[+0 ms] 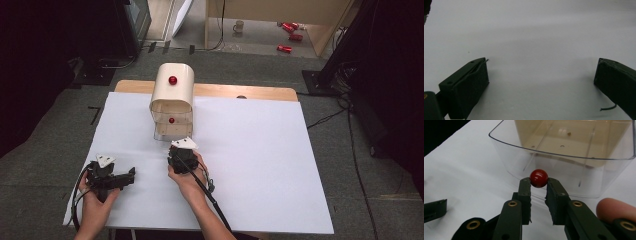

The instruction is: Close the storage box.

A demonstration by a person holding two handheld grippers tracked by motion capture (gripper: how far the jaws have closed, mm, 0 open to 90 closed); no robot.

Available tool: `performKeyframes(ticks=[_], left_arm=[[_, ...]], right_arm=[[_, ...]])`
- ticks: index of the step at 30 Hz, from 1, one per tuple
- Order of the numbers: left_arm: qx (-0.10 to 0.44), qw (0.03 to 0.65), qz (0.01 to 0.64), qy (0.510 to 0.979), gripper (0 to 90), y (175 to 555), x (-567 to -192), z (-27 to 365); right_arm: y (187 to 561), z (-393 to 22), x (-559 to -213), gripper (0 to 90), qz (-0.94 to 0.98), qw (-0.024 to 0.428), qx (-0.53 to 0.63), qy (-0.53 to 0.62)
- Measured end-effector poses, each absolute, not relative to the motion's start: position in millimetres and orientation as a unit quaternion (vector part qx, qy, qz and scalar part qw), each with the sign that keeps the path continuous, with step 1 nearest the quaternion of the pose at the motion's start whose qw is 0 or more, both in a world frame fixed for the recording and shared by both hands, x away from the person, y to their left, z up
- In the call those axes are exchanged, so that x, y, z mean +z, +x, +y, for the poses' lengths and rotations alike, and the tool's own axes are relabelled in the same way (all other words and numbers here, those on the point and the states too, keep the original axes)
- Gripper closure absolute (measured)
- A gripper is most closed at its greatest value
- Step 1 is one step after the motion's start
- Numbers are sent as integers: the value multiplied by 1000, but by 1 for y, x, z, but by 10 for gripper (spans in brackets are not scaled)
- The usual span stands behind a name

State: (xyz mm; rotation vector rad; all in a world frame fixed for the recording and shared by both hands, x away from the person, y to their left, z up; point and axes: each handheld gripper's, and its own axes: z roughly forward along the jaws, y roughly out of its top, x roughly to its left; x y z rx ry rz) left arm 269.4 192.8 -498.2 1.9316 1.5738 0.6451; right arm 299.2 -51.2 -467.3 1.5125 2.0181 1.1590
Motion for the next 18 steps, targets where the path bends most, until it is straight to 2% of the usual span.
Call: performKeyframes(ticks=[18], left_arm=[[241,280,586,721,0,269,-498,193]], right_arm=[[324,-50,-467,755,713,186,405,542]])
